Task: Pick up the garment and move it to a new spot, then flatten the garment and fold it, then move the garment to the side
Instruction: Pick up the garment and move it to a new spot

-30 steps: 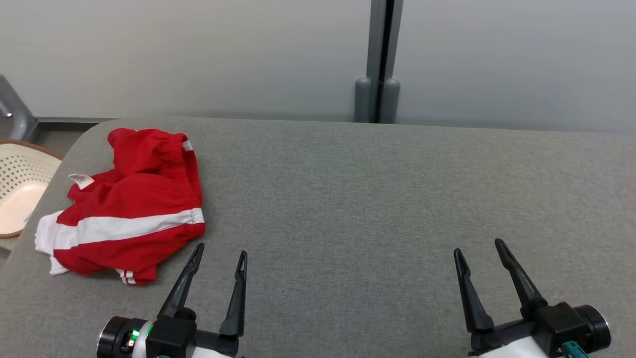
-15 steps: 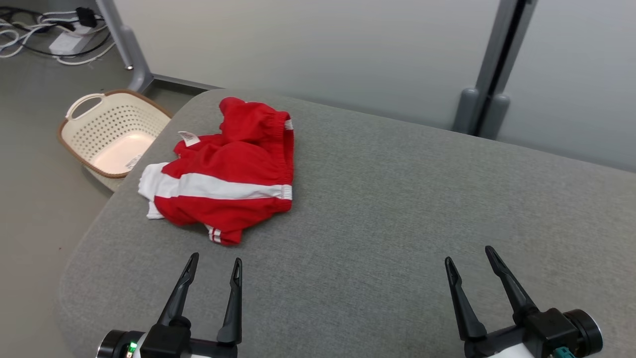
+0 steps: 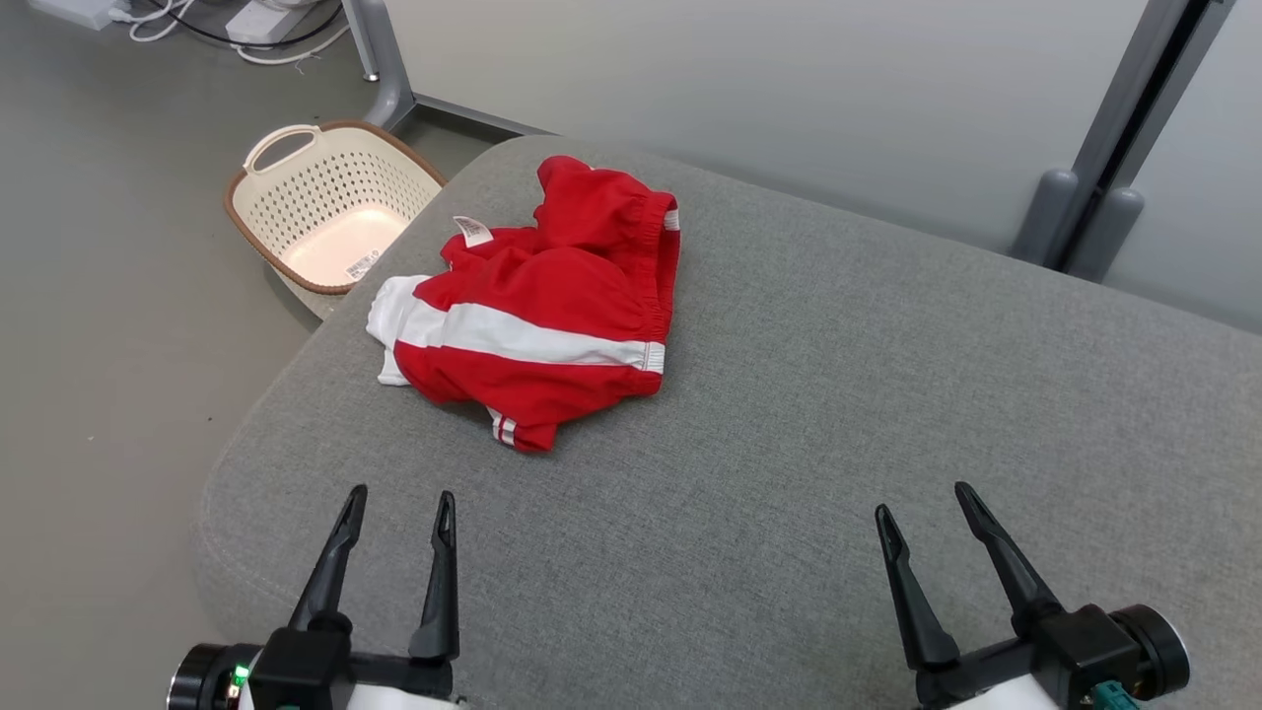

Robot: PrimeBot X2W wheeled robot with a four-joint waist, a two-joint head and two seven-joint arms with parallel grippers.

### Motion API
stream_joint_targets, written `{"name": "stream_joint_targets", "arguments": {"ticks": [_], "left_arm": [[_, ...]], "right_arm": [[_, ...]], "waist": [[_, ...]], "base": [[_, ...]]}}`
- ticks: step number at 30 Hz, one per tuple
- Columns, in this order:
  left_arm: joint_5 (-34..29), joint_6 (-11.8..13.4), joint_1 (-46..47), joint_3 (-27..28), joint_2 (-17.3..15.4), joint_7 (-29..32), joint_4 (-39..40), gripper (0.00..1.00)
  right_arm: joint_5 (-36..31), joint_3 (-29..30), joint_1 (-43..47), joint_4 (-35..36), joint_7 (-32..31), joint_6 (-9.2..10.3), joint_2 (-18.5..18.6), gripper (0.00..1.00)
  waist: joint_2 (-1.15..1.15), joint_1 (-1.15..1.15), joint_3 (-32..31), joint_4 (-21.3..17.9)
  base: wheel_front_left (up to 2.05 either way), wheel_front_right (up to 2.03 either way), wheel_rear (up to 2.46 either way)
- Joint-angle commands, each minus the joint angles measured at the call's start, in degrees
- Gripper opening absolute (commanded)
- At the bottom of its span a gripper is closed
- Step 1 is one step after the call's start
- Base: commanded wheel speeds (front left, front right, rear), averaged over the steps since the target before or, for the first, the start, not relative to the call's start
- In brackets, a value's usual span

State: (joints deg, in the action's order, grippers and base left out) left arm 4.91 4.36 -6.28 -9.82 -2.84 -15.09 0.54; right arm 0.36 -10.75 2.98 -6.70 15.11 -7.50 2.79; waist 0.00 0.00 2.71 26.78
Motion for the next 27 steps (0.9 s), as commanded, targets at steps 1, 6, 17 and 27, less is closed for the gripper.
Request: {"name": "stream_joint_targets", "arguments": {"ticks": [1,6,17,27], "left_arm": [[-0.3,0.2,2.1,0.6,-0.1,-0.1,0.2,1.0],[-0.2,0.1,8.3,2.5,-0.1,-0.1,1.3,1.0],[4.1,-6.8,29.4,5.9,-0.1,-0.1,-11.8,1.0],[12.8,-3.4,46.0,4.0,-0.2,0.0,-35.4,1.0]], "right_arm": [[-0.3,0.1,-1.0,-0.1,0.1,0.03,0.6,1.0],[-1.0,0.8,-3.1,0.4,0.1,0.03,2.6,1.0],[-2.1,2.2,-8.5,1.4,0.1,0.03,8.3,1.0],[-3.1,4.1,-10.7,-3.9,0.0,0.08,11.0,1.0]], "waist": [[0.0,0.0,1.7,-0.5],[0.0,0.0,6.9,-1.9],[0.0,0.0,18.9,-5.2],[0.0,0.0,24.2,-7.6]], "base": [[0.0,0.0,0.0],[0.0,0.0,0.0],[0.0,0.0,0.0],[0.0,0.0,0.0]]}}
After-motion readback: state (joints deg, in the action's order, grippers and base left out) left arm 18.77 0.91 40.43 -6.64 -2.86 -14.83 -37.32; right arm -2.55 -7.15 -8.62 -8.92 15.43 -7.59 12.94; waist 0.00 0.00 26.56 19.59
